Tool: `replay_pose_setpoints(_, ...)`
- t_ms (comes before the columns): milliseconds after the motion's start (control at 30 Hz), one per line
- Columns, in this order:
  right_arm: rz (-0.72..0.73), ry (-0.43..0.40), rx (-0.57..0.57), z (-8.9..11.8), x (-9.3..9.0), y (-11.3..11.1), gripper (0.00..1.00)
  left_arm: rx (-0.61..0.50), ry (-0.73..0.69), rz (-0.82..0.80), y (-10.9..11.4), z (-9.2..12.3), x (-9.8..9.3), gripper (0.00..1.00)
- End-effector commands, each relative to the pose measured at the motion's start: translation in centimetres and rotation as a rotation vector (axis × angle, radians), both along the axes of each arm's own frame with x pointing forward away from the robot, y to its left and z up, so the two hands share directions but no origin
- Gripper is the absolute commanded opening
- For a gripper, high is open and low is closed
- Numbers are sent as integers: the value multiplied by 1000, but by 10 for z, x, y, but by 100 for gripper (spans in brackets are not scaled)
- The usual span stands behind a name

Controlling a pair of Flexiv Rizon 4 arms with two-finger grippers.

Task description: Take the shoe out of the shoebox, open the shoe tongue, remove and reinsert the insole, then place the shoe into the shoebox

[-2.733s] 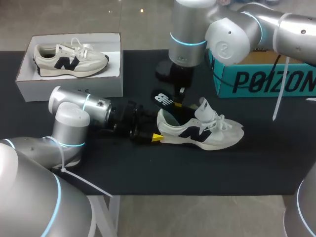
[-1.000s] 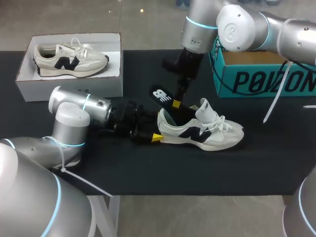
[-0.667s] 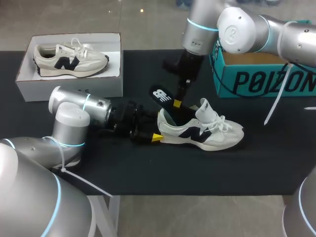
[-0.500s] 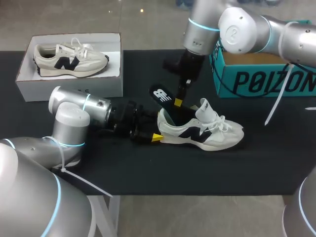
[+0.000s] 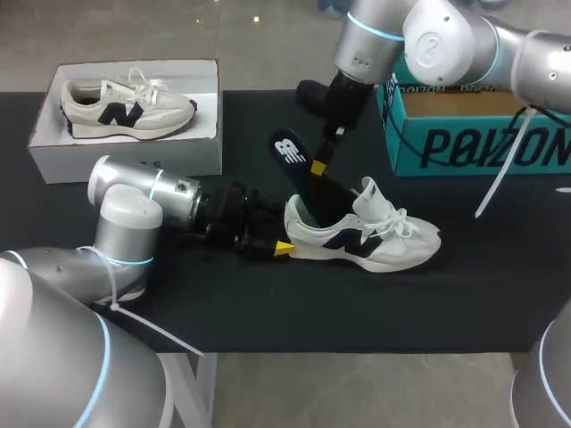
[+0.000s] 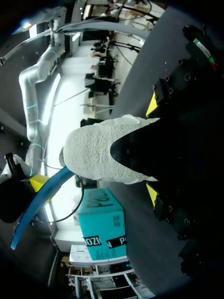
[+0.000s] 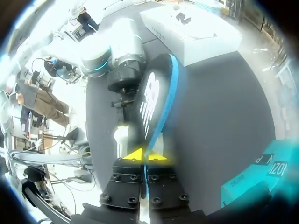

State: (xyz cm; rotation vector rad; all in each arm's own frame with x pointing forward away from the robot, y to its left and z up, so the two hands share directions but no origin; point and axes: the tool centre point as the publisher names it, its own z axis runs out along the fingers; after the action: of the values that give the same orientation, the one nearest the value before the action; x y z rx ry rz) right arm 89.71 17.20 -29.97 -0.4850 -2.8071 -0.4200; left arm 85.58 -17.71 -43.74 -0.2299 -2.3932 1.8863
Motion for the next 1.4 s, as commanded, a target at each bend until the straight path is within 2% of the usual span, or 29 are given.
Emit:
replay_pose_setpoints(33, -7, -22, 12, 16, 1, 0, 0, 0, 0, -2, -1, -5, 2, 0)
replay_pose_setpoints(200, -21, -82, 45, 54, 13, 6, 0, 0, 0, -2, -1, -5, 2, 0)
replay_pose_setpoints(333, -38, -153, 81, 104, 24, 7, 0, 0, 0, -2, -1, -5, 2, 0)
replay_pose_setpoints(533, -90, -245, 116, 173, 34, -4, 0, 0, 0, -2, -1, -5, 2, 0)
replay_pose_setpoints(700, -177, -261, 145, 221, 37, -19, 0, 0, 0, -2, -1, -5, 2, 0)
replay_pose_setpoints(1400, -177, -261, 145, 221, 37, -19, 0, 0, 0, -2, -1, -5, 2, 0)
